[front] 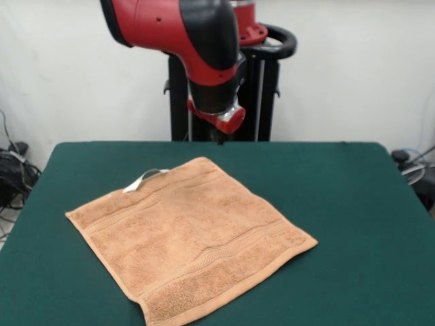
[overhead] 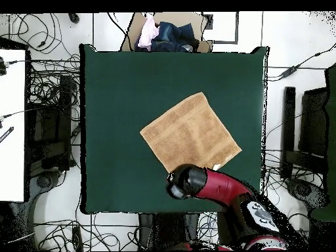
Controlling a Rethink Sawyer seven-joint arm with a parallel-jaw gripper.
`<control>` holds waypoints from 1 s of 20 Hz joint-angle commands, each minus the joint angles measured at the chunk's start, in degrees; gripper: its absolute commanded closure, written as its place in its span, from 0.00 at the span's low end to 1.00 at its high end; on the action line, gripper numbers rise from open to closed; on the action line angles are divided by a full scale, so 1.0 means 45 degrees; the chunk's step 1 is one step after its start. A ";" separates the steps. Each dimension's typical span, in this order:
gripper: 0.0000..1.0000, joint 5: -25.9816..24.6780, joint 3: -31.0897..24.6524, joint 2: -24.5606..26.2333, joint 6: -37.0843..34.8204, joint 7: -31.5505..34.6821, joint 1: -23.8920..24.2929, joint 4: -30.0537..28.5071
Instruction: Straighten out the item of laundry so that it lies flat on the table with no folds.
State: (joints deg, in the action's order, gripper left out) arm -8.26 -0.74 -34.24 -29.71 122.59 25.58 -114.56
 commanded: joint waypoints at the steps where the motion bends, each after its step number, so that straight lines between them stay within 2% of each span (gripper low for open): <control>1: 1.00 0.0406 0.0171 0.0309 -0.0652 0.1497 -0.0527 0.2334; 4: 1.00 0.0022 0.0236 0.0121 -0.0504 0.1082 -0.0649 0.2871; 8: 1.00 -0.0689 0.0712 0.0052 0.2308 0.1547 -0.1085 0.2898; 13: 1.00 -0.0806 0.0714 0.0748 0.5719 0.1887 -0.1026 0.2663; 20: 1.00 -0.0637 0.0478 0.1505 0.8557 0.1563 -0.0882 0.2633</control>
State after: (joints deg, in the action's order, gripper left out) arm -8.72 1.46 -32.23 3.27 122.59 22.45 -104.89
